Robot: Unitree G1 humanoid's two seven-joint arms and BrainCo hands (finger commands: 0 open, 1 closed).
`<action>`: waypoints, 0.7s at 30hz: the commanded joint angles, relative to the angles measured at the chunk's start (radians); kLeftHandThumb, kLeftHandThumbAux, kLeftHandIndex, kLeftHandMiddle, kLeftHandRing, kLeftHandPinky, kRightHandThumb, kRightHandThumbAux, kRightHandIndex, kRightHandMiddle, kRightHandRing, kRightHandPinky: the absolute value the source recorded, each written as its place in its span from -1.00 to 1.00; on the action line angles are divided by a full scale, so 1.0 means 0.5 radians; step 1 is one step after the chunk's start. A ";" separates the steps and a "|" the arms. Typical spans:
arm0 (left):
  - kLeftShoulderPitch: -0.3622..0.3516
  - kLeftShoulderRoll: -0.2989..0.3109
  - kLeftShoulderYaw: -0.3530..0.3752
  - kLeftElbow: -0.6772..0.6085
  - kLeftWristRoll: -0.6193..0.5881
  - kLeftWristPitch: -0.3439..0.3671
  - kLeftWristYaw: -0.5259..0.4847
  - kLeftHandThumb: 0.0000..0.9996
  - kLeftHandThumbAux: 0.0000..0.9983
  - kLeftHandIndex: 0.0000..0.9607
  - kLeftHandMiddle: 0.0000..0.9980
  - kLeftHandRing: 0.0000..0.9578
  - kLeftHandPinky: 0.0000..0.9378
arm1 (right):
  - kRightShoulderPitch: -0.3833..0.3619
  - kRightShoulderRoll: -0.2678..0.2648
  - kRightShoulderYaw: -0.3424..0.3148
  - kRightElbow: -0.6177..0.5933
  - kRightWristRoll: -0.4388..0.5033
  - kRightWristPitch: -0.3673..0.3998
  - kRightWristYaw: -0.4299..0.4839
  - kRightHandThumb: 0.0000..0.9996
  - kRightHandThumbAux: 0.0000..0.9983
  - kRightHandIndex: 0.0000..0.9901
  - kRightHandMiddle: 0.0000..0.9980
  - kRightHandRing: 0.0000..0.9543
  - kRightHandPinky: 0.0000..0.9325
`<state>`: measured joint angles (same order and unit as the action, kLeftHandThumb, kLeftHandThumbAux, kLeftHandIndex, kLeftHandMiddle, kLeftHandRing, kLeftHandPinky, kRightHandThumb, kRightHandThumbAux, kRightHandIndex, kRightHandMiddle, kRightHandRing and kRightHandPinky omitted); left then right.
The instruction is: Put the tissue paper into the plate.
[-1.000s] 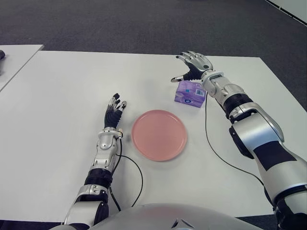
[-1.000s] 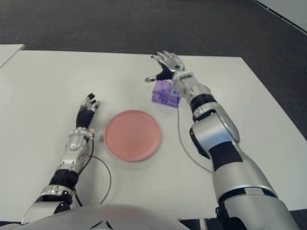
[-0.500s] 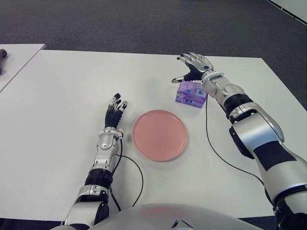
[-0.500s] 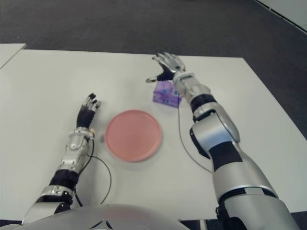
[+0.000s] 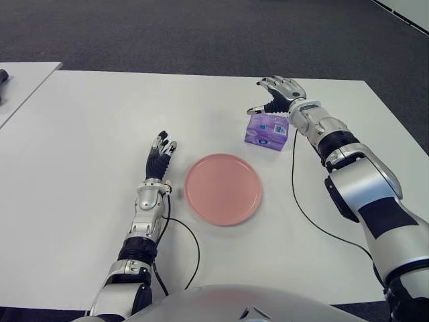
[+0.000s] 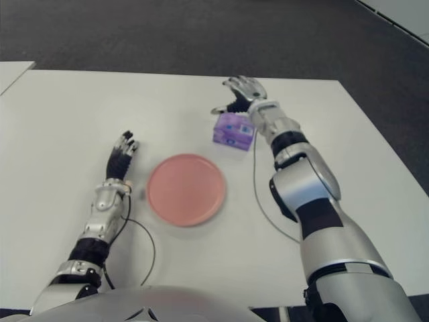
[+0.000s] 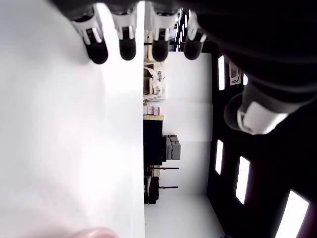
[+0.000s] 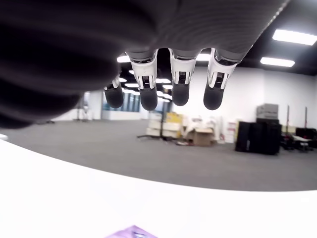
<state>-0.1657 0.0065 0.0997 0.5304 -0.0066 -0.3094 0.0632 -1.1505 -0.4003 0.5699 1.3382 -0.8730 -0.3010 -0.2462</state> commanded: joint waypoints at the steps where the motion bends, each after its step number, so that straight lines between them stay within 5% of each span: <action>1: 0.053 0.009 -0.004 0.030 0.014 0.044 0.012 -1.00 -0.08 -1.00 -1.00 -1.00 -1.00 | 0.033 0.003 -0.004 0.018 0.045 0.014 0.038 -0.23 -0.57 -1.00 -1.00 -1.00 -1.00; 21: 0.063 0.020 0.006 0.045 0.003 0.012 -0.015 -1.00 -0.13 -1.00 -1.00 -1.00 -1.00 | 0.099 0.056 0.031 0.025 0.051 0.076 0.125 -0.20 -0.57 -1.00 -1.00 -1.00 -1.00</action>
<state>-0.1634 0.0120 0.1022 0.5337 -0.0014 -0.3174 0.0629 -1.1345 -0.3854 0.5764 1.3402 -0.8576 -0.2771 -0.1985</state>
